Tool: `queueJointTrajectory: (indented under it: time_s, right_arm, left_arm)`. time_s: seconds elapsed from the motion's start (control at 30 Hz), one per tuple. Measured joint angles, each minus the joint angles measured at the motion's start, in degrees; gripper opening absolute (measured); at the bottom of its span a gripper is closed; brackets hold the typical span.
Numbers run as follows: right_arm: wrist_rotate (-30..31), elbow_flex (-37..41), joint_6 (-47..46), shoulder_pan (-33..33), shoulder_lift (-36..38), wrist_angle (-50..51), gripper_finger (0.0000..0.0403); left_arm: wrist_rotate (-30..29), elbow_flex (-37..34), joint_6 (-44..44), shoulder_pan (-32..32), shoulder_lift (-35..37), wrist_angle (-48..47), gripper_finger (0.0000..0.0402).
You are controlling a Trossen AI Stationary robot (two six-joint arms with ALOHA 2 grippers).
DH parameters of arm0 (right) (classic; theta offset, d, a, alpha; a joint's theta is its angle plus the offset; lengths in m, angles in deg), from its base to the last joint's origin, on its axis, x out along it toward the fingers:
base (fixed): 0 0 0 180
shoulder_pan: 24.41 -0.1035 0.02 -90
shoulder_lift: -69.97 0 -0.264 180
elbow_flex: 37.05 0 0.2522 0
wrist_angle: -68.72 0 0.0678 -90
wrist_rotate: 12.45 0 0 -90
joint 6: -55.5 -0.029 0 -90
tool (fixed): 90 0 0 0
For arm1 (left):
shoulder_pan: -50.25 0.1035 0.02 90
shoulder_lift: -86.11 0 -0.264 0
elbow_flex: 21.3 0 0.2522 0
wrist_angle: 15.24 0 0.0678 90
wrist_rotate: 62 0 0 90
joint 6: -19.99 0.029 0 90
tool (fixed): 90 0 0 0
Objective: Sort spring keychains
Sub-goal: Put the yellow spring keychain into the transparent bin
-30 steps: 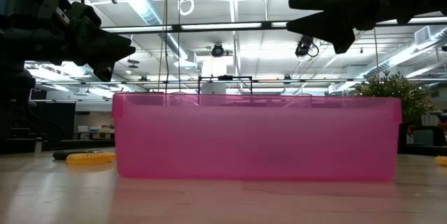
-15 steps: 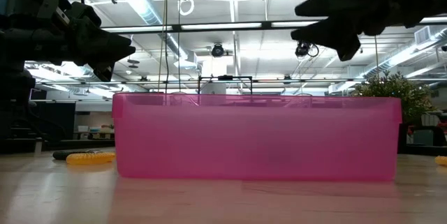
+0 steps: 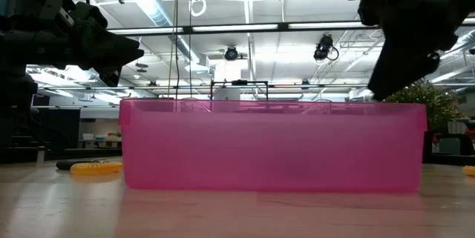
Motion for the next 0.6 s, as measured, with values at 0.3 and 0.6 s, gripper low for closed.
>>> queueJointTrajectory:
  time_s: [0.3,0.6]
  right_arm:
    - [-12.9,-3.3,-28.2,0.0,-0.1,25.0,0.0231]
    - [-16.1,0.9,-30.6,1.8,-0.1,30.5,0.0231]
  left_arm:
    - [0.0,0.0,0.0,0.0,0.0,0.1,0.0103]
    - [0.0,0.0,0.0,0.0,0.0,0.1,0.0103]
